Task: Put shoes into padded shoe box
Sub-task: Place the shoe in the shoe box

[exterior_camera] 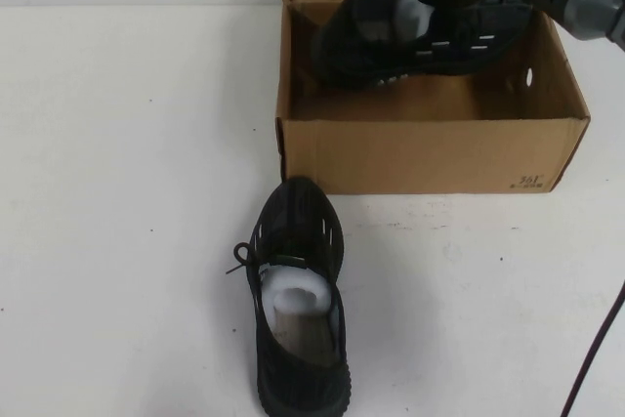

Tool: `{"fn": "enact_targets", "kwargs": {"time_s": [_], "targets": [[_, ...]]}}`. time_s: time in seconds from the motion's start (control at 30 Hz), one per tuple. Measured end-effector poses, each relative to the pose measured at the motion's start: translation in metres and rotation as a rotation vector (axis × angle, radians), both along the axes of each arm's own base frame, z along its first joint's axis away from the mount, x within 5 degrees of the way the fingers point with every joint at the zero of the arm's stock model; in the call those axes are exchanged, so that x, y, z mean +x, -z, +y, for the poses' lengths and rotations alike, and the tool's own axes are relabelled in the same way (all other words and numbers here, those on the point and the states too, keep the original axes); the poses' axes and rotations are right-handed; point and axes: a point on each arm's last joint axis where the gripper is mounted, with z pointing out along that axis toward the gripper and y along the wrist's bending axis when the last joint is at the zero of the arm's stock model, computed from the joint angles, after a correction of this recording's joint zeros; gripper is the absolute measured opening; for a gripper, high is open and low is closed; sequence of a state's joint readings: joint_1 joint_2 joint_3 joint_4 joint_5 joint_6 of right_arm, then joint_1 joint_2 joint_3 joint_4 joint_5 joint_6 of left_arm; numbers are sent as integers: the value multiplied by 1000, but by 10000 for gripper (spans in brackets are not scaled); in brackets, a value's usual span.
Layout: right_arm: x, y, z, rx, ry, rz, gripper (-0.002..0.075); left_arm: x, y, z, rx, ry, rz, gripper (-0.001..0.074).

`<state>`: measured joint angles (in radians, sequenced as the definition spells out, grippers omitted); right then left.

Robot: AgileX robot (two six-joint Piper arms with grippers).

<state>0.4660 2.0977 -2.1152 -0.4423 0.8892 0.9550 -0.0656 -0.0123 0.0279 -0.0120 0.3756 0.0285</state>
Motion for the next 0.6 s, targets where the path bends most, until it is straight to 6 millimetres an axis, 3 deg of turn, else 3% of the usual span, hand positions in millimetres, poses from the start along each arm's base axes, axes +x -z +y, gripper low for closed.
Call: {"fn": "enact_targets", "kwargs": {"time_s": [0.27,0.6], "targets": [[4,-3,3,104,14,-44,17,0,0,0,0,0,0,-4],[5,-3,2,91,11,-47,17,0,0,0,0,0,0,-4]]}}
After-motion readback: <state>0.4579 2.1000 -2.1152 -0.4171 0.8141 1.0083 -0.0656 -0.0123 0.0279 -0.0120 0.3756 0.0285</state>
